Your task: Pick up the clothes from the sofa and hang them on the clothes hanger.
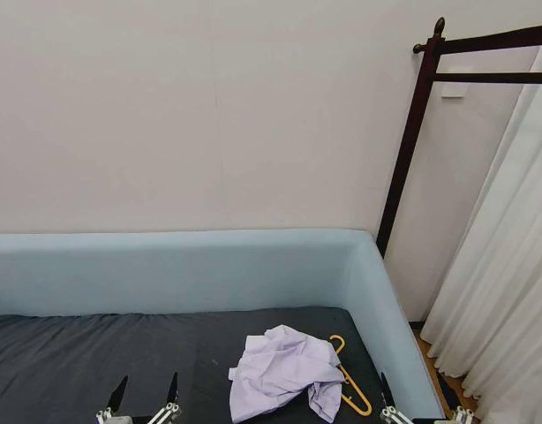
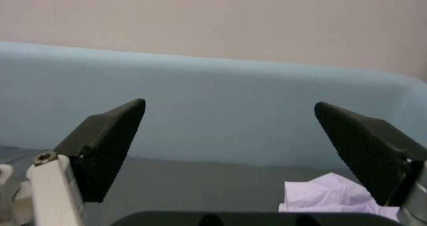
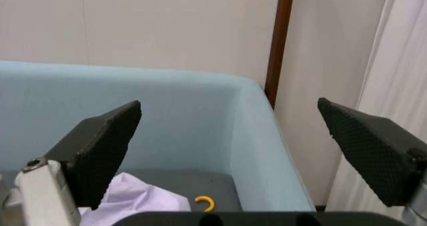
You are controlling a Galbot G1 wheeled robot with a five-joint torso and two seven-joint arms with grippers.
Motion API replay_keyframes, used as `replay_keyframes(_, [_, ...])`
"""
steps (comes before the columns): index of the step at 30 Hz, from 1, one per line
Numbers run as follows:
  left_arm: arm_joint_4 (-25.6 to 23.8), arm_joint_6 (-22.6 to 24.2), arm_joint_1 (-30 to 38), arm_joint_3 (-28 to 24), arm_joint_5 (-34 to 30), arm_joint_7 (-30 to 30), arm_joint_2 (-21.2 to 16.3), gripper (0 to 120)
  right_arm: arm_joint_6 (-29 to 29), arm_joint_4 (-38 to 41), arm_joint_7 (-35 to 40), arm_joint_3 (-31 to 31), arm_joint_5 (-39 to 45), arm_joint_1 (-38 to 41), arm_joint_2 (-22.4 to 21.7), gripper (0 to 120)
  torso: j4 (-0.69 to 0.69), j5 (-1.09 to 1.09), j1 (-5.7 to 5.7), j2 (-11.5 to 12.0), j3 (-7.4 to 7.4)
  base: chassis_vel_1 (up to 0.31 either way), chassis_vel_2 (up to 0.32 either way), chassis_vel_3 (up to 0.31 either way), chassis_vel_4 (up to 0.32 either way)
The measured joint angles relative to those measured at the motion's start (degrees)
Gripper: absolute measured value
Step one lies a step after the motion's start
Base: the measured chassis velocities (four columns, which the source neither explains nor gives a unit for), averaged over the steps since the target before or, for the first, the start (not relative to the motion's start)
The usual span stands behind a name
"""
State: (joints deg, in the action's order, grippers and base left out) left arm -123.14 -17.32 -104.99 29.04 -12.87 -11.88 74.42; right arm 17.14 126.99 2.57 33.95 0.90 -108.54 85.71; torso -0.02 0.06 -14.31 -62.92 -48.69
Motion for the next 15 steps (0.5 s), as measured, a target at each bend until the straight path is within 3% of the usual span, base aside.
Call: replay_keyframes(15, [-0.2, 1.2, 0.3, 0.2, -0.2, -0.9, 0.0, 100, -2.1, 0.9, 0.1, 0.1, 1.5, -0.6, -0.3, 100, 0.0, 0.0, 0.0, 0.0, 0.0, 0.0, 0.0, 0.0, 0.0])
